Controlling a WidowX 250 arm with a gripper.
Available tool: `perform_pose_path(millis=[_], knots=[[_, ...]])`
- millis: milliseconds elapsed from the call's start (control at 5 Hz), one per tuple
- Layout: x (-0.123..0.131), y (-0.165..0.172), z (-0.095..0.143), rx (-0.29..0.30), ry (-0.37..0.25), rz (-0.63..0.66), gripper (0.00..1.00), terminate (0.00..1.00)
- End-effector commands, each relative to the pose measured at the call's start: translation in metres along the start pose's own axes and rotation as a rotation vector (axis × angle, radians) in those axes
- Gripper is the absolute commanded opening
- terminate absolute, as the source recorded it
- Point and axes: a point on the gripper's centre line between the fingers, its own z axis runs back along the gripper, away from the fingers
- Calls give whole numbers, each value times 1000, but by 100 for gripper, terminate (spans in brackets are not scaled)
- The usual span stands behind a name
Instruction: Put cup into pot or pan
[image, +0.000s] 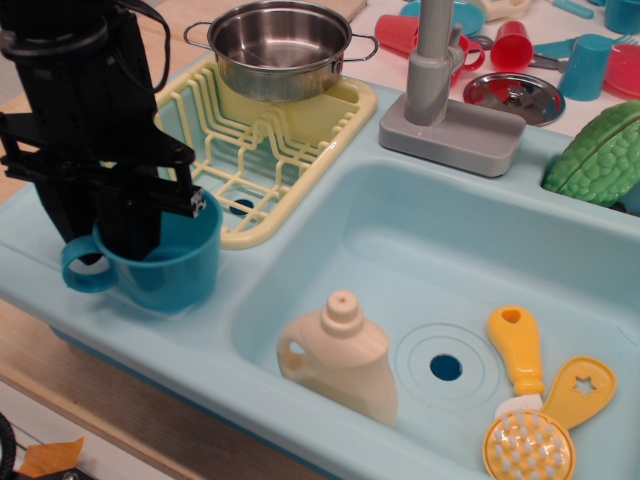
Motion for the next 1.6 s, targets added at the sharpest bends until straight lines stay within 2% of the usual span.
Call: perform_pose_path(millis=[0, 200, 400, 600, 800, 1000, 1400], knots=[[26, -5, 23, 1, -107, -41, 0, 0], [48, -15, 43, 15, -169, -75, 0, 0], [82, -25, 64, -3, -241, -77, 0, 0], [125, -29, 78, 14, -244, -21, 0, 0], [153, -24, 92, 14, -286, -3, 0, 0], [180, -15, 96, -1, -260, -9, 0, 0], [205, 16, 77, -10, -185, 18, 0, 0]])
